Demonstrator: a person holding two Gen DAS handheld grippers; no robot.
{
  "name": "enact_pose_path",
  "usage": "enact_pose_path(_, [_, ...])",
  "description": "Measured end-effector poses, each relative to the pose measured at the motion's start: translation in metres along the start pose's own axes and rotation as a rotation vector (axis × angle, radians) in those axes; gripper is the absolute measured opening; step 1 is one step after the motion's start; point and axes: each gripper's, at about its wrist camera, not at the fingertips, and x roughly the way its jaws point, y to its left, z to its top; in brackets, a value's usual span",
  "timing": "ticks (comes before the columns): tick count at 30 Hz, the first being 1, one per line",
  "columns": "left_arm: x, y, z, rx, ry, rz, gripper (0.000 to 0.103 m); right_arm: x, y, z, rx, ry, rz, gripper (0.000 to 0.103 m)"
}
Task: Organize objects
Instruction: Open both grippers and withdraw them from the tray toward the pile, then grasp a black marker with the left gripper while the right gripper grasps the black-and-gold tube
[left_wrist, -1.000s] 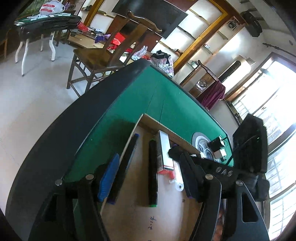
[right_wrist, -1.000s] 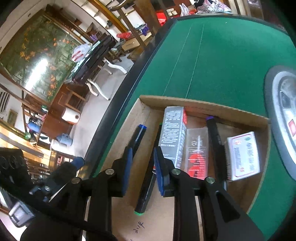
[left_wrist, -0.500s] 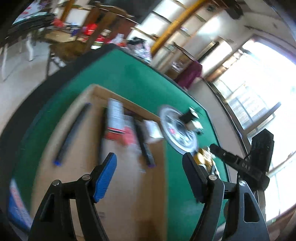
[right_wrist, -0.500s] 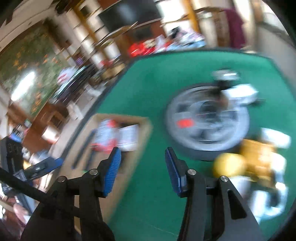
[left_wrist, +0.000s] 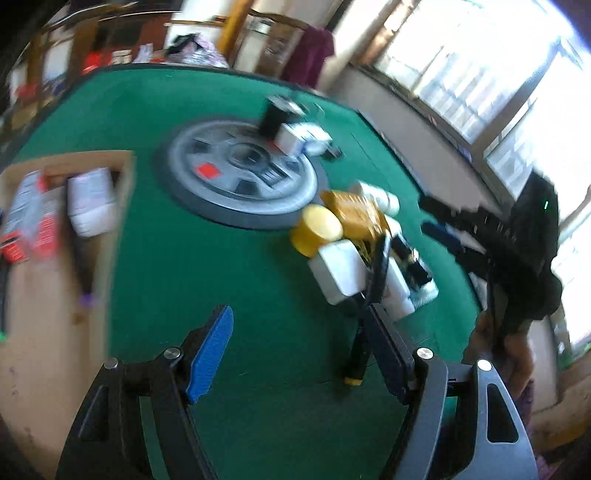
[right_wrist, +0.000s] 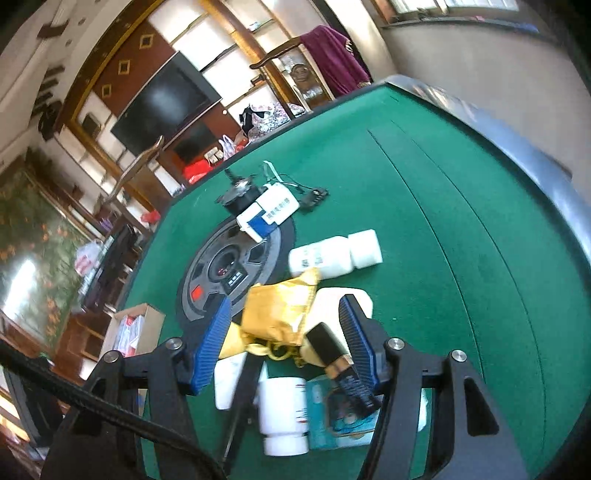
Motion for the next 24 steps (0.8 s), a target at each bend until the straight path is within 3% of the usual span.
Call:
enact_pose_path(6, [0.039,-0.036,-0.002,0.07,0.031,0.005,0.067,-0.006,-0.016,0.003,0.049,0.012,0.078,0.059])
enact_pose_path(10, [0.062,-0.056,-0.005,0.125,0.053,0.043,0.067,-0.018,-0.014,0.004,0.023,-0.029,0.065,0.059])
enact_pose_path(14, [0.068,-0.067,-0.004,0.17,0.025,0.056,0.067,-0.018,-0.017,0.005,0.037,-0.038,0.069,0.06])
enact_pose_path(15, [0.069,-0.067,-0.003,0.18,0.013,0.07,0.064,-0.018,-0.018,0.005,0.04,-0.037,0.067,0.06])
enact_pose_path(17, [0.069,-0.067,-0.005,0.209,-0.011,0.109,0.038,-0.017,-0.02,0.006,0.045,-0.036,0.062,0.06])
enact_pose_path(19, [0.065,-0.06,-0.007,0.199,-0.01,0.086,0.025,-0.018,-0.023,0.007,0.048,-0.043,0.05,0.06])
enact_pose_path(20, [0.061,-0.056,-0.007,0.182,-0.006,0.069,0.014,-0.019,-0.025,0.007,0.05,-0.05,0.035,0.06])
enact_pose_path(24, [0.036,-0.045,-0.011,0.151,-0.046,0.043,0.011,-0.017,-0.033,0.007,0.065,-0.049,-0.006,0.06])
